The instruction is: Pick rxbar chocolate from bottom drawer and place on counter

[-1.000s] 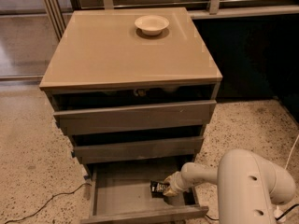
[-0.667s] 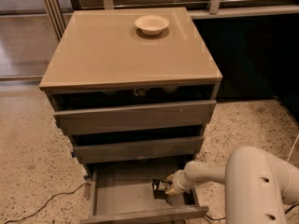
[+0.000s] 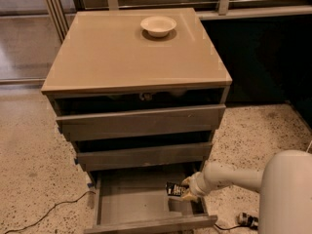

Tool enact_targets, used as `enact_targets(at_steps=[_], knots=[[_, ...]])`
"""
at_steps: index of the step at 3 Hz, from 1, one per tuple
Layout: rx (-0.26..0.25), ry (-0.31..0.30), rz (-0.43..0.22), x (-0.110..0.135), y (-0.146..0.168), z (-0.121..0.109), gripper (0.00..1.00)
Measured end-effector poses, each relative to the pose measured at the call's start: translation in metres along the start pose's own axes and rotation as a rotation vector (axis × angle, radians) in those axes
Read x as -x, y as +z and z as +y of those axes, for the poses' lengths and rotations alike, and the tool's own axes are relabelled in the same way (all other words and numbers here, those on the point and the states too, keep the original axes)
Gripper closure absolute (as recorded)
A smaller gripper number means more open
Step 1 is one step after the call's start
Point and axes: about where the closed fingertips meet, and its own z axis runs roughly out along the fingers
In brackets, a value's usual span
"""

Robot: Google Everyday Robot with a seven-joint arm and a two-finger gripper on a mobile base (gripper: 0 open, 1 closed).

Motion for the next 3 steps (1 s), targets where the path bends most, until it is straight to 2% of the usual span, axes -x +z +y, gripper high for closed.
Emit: enact_targets(at_steps=[1,3], knots=[[-0.009,-0.005,0.029,0.009,-0.05,-0.006,1.0],[0.011,0.008,0.047,0.017,-0.062,-0.01,1.0]])
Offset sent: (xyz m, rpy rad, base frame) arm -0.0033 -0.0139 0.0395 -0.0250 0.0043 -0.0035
